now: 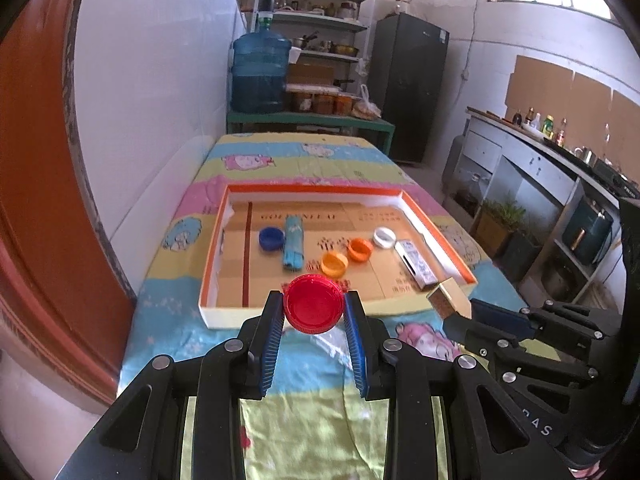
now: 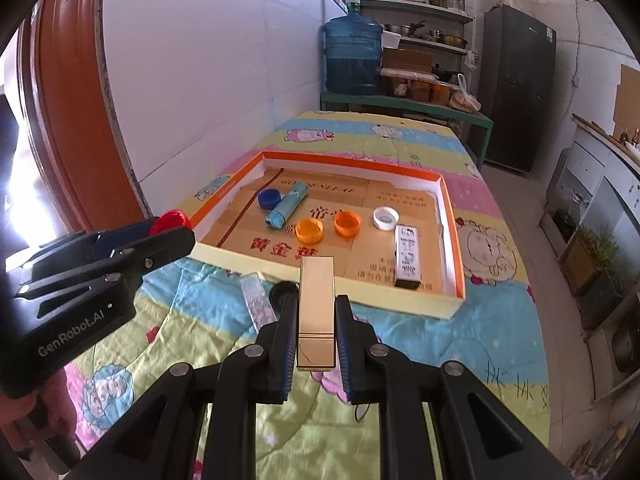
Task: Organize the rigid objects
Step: 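Carry the red cap and tan box with both grippers toward the tray, then lower the red cap with the left gripper while the right gripper lowers the tan box into the tray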
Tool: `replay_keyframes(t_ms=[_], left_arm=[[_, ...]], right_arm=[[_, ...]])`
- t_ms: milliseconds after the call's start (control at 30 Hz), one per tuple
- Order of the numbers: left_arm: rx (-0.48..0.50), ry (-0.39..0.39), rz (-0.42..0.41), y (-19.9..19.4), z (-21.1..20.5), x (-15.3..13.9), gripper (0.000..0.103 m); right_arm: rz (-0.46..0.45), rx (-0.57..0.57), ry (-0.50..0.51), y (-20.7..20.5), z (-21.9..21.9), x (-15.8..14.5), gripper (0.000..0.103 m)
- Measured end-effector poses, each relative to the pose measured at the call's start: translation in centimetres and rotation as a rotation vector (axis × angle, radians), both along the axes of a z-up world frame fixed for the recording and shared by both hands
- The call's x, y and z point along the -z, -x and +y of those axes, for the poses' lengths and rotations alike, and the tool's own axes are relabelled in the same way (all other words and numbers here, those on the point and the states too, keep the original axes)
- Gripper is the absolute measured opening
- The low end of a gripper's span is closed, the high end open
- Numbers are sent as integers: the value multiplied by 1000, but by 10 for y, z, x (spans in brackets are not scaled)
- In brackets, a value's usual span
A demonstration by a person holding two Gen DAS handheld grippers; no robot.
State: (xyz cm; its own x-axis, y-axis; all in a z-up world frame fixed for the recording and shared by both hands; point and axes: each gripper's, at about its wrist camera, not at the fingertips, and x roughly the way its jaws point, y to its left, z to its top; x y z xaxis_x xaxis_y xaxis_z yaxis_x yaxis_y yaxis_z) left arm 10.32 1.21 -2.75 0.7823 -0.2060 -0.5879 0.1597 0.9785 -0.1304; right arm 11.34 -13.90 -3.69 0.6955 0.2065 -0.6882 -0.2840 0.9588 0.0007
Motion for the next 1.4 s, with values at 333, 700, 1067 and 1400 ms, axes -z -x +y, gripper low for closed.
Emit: replay_keyframes(t_ms=[333, 700, 1067, 1400], left_arm=[[-33, 16, -14, -29, 11, -7, 31], [-50, 14, 14, -64, 17, 5, 31], [-61, 8, 44, -95, 19, 20, 31], [-78, 7, 68, -115, 21, 31, 31]], right_arm=[[-2, -3, 3, -28, 3, -2, 19], [21, -6, 2, -61, 6, 4, 19], [46, -9, 1, -84, 10, 16, 19], [71, -9, -8, -100, 10, 26, 19]])
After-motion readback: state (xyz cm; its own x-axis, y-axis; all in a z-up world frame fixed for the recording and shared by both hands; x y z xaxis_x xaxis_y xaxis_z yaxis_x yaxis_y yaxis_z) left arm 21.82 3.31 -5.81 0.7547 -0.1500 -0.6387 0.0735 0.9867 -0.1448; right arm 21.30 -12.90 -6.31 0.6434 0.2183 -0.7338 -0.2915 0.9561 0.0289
